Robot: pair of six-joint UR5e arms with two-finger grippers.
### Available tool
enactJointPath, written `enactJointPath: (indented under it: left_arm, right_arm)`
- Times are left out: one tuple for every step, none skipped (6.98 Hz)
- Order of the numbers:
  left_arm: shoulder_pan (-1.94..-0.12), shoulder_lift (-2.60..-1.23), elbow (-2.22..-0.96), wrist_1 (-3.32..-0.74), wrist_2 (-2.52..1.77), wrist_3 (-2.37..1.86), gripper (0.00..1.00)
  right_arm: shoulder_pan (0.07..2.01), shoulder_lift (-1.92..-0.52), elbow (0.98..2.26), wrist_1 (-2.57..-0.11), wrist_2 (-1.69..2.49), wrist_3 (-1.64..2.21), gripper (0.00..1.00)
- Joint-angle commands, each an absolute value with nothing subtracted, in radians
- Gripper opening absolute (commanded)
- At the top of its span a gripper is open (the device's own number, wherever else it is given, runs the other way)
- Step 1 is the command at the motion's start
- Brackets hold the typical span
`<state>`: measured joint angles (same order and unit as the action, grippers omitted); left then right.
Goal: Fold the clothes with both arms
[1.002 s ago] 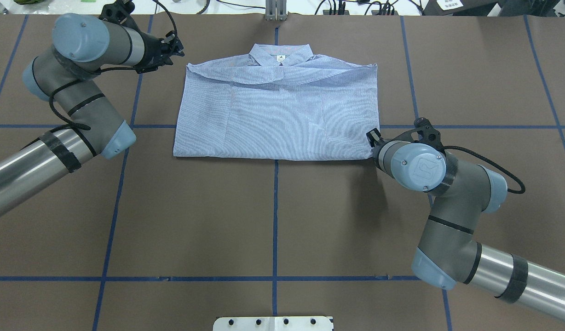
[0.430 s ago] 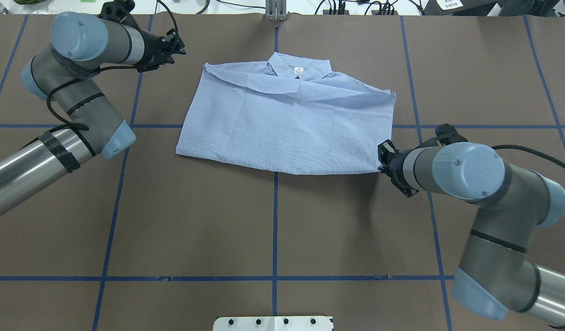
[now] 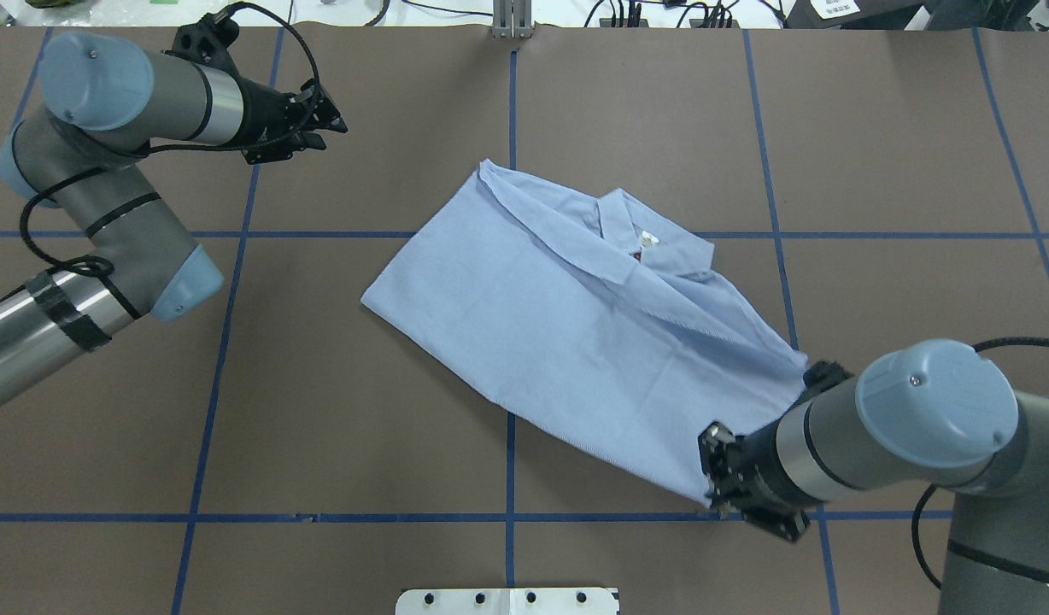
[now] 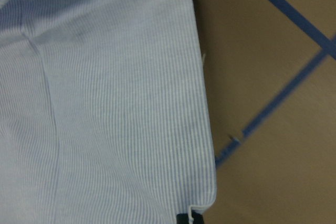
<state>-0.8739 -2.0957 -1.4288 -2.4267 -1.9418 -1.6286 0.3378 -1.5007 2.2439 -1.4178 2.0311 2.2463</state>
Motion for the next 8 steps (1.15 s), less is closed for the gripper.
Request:
enactJointPath:
  left_arm:
    - [-0.853, -2.001, -1.587, -2.425, -2.037, -1.739, 0.46]
    - [-0.804, -1.926, -1.691, -2.424, -2.033, -1.800, 0.47]
    - [-0.737, -1.858, -1.774, -2.422, -2.026, -1.866, 0.50]
    - [-0.680, -1.839, -1.801, -2.421, -2.019, -1.947, 0.53]
    - [-0.628, -1.836, -1.795, -2.416, -2.013, -1.994, 0.56]
    - [-0.582, -1.845, -1.784, -2.384, -1.949, -2.015, 0.57]
    - [-0.519, -1.862, -1.773, -2.338, -1.893, -2.017, 0.58]
    - [-0.479, -1.909, -1.740, -2.301, -1.864, -2.023, 0.60]
  right_arm:
    - [0.193, -1.529, 2.281, -1.427, 2.226, 2.249, 0.00]
    - [0.151, -1.531, 2.280, -1.428, 2.230, 2.249, 0.93]
    - [0.181, -1.529, 2.283, -1.428, 2.233, 2.249, 1.00]
    - [0.310, -1.525, 2.280, -1.427, 2.244, 2.247, 1.00]
    - [0.433, -1.497, 2.243, -1.425, 2.231, 2.232, 1.00]
    - [0.613, -1.374, 2.133, -1.424, 2.229, 2.200, 1.00]
    - [0.714, -1.306, 2.037, -1.422, 2.224, 2.124, 1.00]
    - [0.771, -1.293, 2.013, -1.424, 2.205, 1.982, 1.00]
